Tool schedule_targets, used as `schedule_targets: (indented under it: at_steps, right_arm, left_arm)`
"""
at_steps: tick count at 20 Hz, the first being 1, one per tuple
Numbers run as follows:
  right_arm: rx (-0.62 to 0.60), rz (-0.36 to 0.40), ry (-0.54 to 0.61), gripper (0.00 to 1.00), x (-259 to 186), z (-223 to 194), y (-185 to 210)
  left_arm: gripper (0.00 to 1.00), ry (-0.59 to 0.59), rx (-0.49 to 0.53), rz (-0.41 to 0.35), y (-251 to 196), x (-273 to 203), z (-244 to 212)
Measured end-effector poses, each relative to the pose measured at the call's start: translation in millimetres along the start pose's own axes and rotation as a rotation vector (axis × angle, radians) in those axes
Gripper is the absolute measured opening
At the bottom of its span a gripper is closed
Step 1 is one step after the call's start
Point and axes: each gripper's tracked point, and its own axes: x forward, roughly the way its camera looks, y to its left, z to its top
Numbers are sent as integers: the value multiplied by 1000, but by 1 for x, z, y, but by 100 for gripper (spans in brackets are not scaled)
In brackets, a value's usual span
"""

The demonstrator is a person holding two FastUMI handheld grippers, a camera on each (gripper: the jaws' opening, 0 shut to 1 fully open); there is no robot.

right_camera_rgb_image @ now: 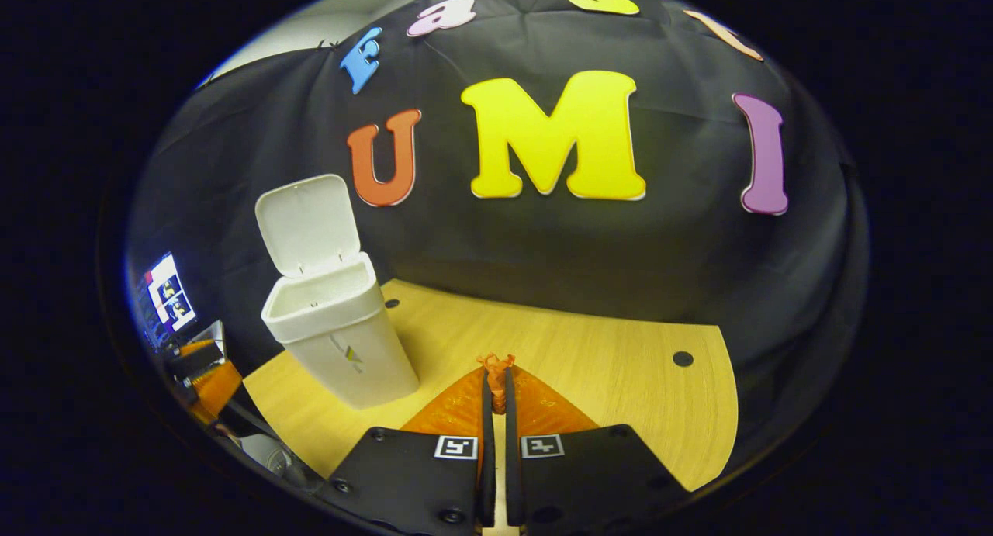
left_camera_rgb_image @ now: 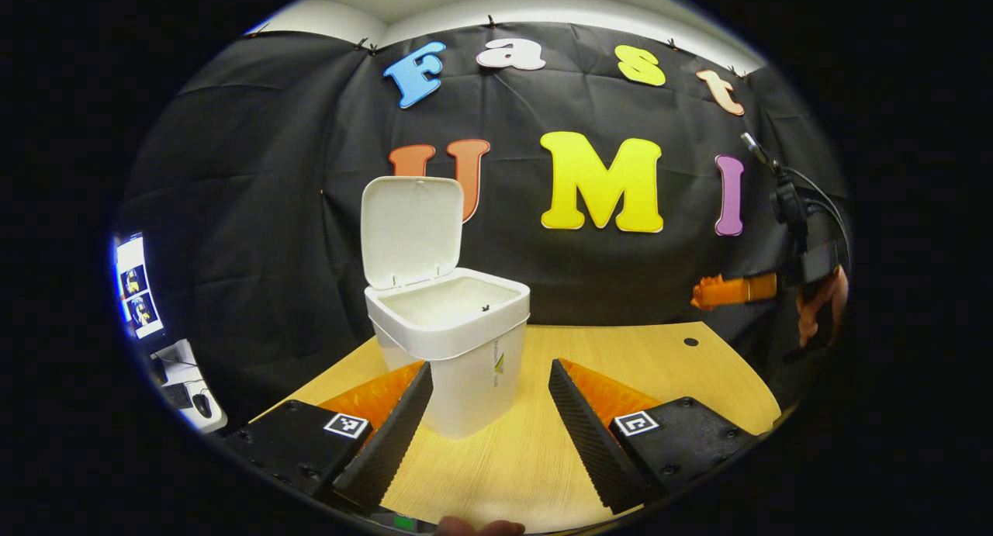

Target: Press the lid of the desktop garbage bin to open it, pick up the crumpled paper on the desktop and throw it into the bin, then pick up the pop can on the desktop and drop it into the bin, and finally close the garbage bin lid.

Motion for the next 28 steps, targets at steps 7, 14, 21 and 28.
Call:
schedule_targets:
  at_steps: [7,14,21,28]
  right_arm:
    - [-113,192,-96,6,48,65,127]
    - [-191,329,-77,6,109,64,232]
    - [-216,349,29,7,175,28,281]
    - [-206,346,62,38,186,17,289]
  left_arm:
    - [99,8,-60,124,66,-27,-6]
    - [99,20,-87,245,118,-56,-16]
    - [99,36,-84,315,141,-72,-26]
    - [99,32,-79,307,142,-69,-28]
